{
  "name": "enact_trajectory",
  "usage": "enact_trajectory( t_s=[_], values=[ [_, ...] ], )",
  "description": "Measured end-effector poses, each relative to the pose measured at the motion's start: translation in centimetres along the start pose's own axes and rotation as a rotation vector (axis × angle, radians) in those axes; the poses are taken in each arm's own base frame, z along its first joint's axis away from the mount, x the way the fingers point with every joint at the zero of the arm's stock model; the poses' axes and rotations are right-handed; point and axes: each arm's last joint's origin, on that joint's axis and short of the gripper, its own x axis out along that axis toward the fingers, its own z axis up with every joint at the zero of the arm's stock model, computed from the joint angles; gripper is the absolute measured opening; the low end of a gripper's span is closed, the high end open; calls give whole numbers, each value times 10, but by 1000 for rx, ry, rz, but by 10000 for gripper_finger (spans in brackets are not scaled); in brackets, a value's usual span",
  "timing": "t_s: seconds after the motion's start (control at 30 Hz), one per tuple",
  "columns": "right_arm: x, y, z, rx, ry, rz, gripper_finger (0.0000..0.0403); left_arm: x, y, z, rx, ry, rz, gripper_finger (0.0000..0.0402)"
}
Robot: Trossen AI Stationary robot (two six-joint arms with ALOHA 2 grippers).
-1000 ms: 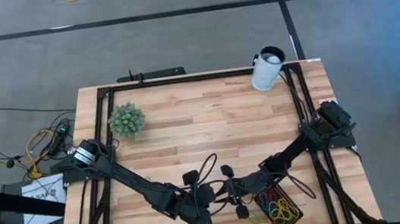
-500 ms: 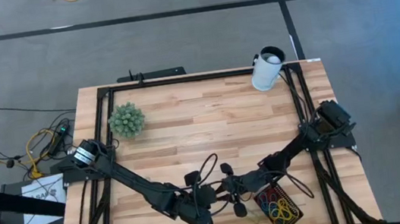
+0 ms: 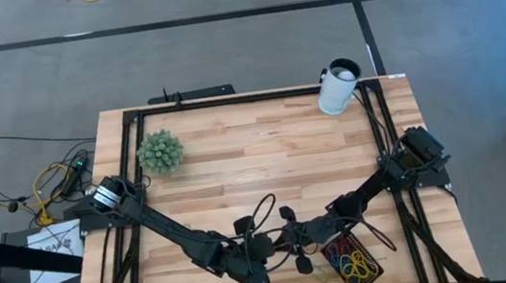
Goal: Pick and place rubber bands into bin
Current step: Put the yellow rubber band into the black basket
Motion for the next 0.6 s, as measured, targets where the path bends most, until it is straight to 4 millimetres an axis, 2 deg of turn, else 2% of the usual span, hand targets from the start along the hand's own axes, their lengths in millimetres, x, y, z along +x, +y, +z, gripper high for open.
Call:
enact_trajectory(
  t_s=[0.07,0.33,0.6],
  values=[
    [0,0,0,0,0,0,6,0,0,0,0,0,0,0],
    [0,1,0,9,0,3,2,-4,1,0,4,4,3,0],
    [-13,10,11,25,9,23,1,-43,8,9,-37,-33,15,0]
  ],
)
